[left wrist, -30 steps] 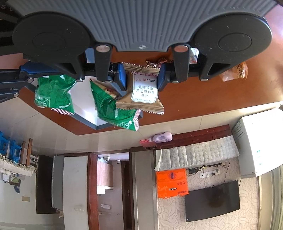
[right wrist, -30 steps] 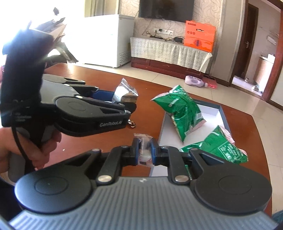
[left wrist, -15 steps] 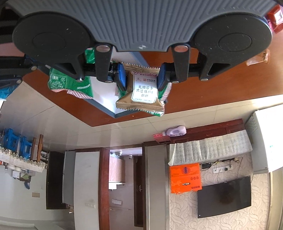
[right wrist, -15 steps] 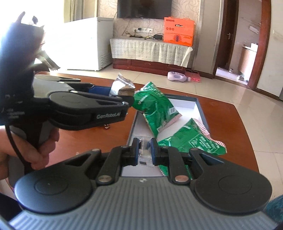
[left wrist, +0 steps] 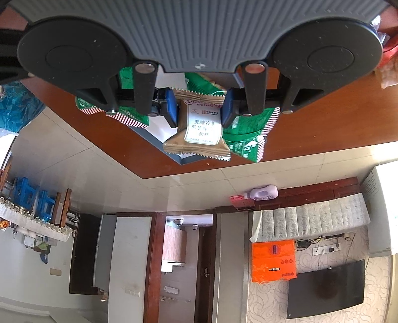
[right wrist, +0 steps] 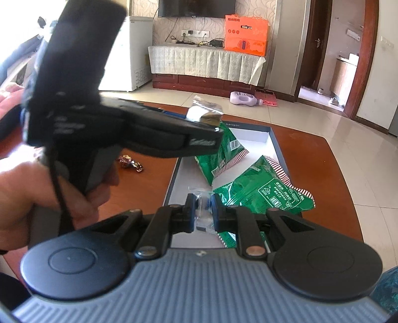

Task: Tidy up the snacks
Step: 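Carry the pastry and the clear candy over the box with both tools, then lower the pastry into the box and open the left tool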

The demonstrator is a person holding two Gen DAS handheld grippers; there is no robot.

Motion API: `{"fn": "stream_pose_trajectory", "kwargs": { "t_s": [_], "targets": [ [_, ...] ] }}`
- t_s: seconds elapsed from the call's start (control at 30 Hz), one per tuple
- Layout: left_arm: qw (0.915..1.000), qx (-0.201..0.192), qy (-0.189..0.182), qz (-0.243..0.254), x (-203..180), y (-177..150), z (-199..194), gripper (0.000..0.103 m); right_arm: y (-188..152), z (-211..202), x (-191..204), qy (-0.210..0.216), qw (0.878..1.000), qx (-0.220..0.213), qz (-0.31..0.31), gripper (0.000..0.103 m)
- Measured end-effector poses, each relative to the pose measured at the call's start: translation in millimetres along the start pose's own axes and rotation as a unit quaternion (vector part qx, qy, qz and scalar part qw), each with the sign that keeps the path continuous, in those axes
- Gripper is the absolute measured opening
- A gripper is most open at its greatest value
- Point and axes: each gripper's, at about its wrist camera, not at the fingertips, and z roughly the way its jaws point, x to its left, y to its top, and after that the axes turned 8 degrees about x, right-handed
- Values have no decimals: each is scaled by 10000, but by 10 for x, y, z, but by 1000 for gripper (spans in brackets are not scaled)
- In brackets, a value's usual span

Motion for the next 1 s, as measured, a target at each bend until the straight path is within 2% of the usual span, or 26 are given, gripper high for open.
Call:
{"fn": "stream_pose_trajectory", "kwargs": {
  "t_s": [0.4,1.0],
  "targets": [
    [9998,131,-152,-87,-36,54,356,43,-1,69,0,-145,9998,19,122,16],
    [9989,385,-35,-268,-51,76,692,43,2,193,-6,-323,9989,172,280,16]
  ]
}}
